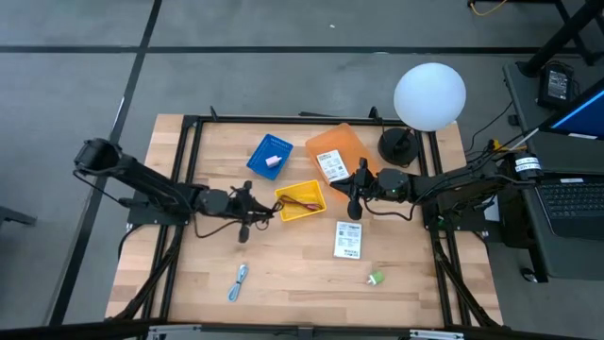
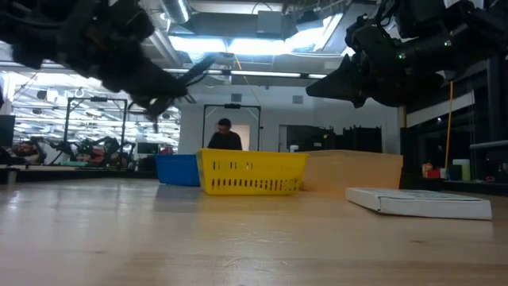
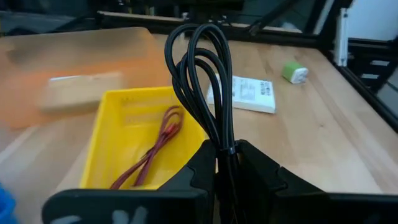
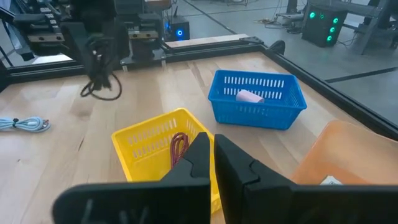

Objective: Pick and place items into bin
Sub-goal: Put the black USB cable into the yellow bin, then put the green charger adapter into the blue bin

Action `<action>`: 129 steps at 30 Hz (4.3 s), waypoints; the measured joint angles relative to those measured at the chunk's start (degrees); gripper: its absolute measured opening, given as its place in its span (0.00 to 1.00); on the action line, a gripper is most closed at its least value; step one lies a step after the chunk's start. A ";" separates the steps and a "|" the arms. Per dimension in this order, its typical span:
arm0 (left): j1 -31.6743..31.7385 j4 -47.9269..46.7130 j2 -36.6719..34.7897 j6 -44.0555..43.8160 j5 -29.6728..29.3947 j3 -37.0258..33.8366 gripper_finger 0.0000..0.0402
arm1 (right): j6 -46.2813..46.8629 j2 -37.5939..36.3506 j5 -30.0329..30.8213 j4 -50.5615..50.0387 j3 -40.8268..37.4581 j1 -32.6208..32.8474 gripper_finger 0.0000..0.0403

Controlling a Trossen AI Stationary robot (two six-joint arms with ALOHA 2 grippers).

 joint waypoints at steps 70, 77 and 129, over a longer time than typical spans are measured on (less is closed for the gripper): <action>20.13 -46.92 30.95 -9.18 23.19 43.36 0.15 | -0.11 0.00 0.00 0.63 0.00 0.00 0.02; 20.11 -46.92 30.95 -8.55 22.47 43.36 0.22 | -0.11 0.00 0.02 0.63 0.00 0.00 0.02; 3.34 -23.52 -2.74 1.66 9.89 11.48 0.01 | 3.61 -0.02 -0.09 -17.83 5.64 14.05 0.02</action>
